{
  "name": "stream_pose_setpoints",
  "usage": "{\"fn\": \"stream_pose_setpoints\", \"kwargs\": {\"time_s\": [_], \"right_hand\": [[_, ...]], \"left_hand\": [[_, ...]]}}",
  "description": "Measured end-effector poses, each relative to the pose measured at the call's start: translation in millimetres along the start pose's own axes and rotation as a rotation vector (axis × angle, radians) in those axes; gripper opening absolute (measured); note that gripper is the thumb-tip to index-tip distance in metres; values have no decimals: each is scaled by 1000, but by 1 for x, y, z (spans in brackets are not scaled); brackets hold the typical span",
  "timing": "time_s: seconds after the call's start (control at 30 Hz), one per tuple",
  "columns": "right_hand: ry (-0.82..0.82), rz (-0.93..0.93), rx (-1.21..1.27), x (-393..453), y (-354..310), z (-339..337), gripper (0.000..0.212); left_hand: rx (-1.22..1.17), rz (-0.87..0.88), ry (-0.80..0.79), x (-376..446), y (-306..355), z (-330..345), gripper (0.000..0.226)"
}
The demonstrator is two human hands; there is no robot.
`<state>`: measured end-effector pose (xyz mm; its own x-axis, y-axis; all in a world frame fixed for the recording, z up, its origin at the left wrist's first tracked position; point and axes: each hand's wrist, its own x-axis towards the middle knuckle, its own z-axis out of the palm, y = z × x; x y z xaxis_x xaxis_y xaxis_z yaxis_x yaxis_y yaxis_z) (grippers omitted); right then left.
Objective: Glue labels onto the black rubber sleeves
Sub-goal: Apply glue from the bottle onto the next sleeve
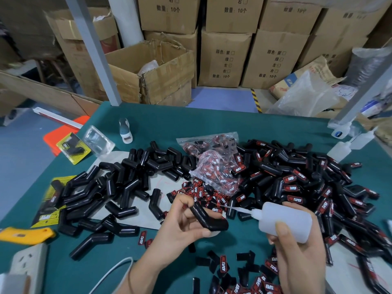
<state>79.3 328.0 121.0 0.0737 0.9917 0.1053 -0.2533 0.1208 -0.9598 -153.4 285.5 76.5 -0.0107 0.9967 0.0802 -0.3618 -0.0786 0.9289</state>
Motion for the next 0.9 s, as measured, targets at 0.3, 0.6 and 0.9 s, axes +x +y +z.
{"fn": "stream_pose_setpoints", "kwargs": {"time_s": [0.3, 0.6, 0.9], "right_hand": [[-12, 114, 165, 4, -2, 2, 16], [24, -32, -76, -9, -4, -1, 25], [60, -24, -125, -11, -1, 2, 51]], "left_hand": [[572, 315, 158, -1, -6, 4, 24], [566, 587, 324, -2, -12, 10, 17], [621, 596, 348, -4, -17, 7, 25]]}}
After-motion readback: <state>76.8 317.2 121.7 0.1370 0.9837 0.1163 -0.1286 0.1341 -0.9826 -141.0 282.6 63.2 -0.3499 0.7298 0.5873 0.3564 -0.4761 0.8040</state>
